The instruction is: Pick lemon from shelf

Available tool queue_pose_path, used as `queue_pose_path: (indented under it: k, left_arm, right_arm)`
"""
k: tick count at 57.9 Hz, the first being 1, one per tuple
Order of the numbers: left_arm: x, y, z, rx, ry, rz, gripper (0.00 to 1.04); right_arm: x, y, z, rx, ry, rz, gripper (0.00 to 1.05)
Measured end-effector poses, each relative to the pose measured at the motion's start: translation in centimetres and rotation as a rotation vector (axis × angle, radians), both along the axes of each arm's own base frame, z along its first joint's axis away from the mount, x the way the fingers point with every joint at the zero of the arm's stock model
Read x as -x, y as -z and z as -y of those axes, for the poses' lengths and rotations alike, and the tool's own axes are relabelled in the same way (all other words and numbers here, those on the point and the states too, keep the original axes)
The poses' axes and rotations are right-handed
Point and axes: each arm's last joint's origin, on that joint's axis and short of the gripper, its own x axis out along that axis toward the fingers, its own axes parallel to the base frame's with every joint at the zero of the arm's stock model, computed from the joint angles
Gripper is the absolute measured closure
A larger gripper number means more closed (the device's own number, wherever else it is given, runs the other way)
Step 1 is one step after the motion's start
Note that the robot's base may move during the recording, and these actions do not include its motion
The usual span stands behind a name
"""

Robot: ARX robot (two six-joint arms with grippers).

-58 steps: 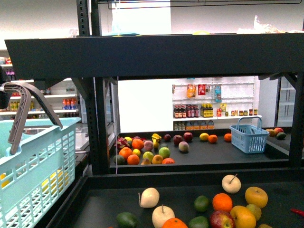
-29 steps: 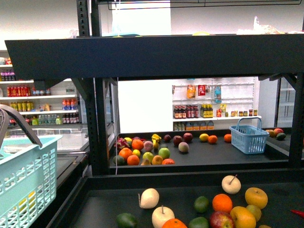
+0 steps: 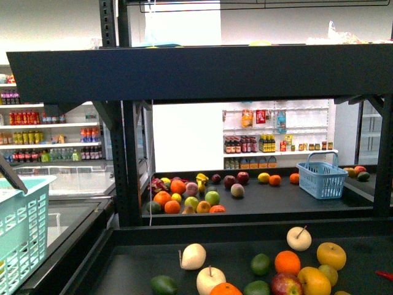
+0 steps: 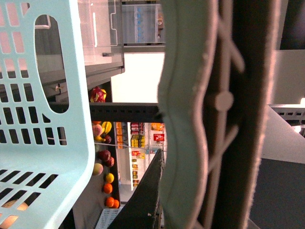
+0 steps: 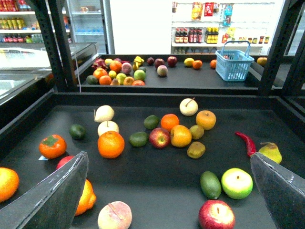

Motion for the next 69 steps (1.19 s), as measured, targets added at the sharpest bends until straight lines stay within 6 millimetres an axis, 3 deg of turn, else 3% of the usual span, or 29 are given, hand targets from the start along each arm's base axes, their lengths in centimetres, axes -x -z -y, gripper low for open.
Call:
queue_pose_path:
  k: [16, 32, 40, 50, 57, 59, 69]
  left_arm:
    - [1.0, 2.5, -0.3, 0.011, -0.009, -0.015, 0.95]
    - [1.2, 3.2, -0.3, -0.007, -0.005, -0.048, 0.94]
    - [1.3, 3.5, -0.4, -0.060, -0.019, -0.116, 0.70]
    - [1.5, 4.0, -0.6, -0.104, -0.021, -0.183, 0.31]
    - [1.7, 3.8, -0.7, -0.116, -0.020, -0.201, 0.10]
    - [1.7, 3.6, -0.7, -0.119, -0.021, -0.199, 0.06]
    - [2.4, 1.7, -0.6, -0.132, -0.027, -0.159, 0.08]
  right_arm:
    - [0.0, 0.0, 0.0, 0.000, 0.000, 0.000, 0.02]
    - [0.0, 0.0, 0.0, 0.000, 0.000, 0.000, 0.02]
    - [0.0, 0.0, 0.0, 0.000, 0.000, 0.000, 0.02]
    - [0.0, 0.0, 0.0, 0.000, 0.000, 0.000, 0.02]
    - [0.0, 0.0, 0.0, 0.000, 0.000, 0.000, 0.02]
    - [0.0, 0.0, 0.0, 0.000, 0.000, 0.000, 0.02]
    - [0.0, 0.0, 0.0, 0.000, 0.000, 0.000, 0.02]
